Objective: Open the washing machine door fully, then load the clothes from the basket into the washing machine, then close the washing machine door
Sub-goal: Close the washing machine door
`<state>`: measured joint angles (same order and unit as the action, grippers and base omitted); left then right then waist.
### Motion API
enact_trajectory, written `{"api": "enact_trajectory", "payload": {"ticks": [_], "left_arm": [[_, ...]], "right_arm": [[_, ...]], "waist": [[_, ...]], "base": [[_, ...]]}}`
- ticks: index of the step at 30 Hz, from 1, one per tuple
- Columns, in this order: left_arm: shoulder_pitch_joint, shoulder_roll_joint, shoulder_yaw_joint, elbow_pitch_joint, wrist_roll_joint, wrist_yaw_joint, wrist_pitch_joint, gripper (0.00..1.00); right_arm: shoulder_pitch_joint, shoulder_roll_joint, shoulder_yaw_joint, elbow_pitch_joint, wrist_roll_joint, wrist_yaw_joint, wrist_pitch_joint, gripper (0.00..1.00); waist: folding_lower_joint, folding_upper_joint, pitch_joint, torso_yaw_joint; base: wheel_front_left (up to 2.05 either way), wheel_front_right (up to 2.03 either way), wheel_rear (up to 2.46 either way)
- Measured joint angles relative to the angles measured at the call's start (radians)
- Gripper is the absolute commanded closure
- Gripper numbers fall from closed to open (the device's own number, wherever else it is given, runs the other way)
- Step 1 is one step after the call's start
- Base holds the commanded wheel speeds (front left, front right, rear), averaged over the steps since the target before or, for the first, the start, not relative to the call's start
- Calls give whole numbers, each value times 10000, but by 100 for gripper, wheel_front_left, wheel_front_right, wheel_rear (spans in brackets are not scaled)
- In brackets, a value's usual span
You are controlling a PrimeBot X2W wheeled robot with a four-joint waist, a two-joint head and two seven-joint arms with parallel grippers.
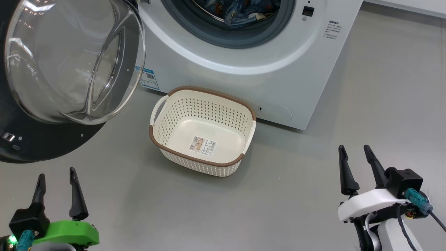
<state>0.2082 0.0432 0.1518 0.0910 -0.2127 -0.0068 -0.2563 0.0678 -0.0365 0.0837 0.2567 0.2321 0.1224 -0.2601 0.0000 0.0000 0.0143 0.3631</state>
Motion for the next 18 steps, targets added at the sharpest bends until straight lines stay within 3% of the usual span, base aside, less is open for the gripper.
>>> {"api": "enact_trajectory", "payload": {"ticks": [15,16,17,18], "left_arm": [[8,0,4,-44,0,29,0,0],[8,0,2,-44,-4,29,0,26],[8,0,-4,-44,-4,29,0,69],[8,0,-10,-36,-29,29,0,100]], "right_arm": [[-3,0,90,23,-42,0,0,0],[-5,0,90,23,-42,0,0,0],[-7,0,88,25,-42,0,0,0],[-11,0,88,27,-42,0,0,0]], "waist": [[0,0,54,-22],[0,0,61,-31],[0,0,68,-41],[0,0,74,-50]], "base": [[0,0,0],[0,0,0],[0,0,0],[0,0,0]]}}
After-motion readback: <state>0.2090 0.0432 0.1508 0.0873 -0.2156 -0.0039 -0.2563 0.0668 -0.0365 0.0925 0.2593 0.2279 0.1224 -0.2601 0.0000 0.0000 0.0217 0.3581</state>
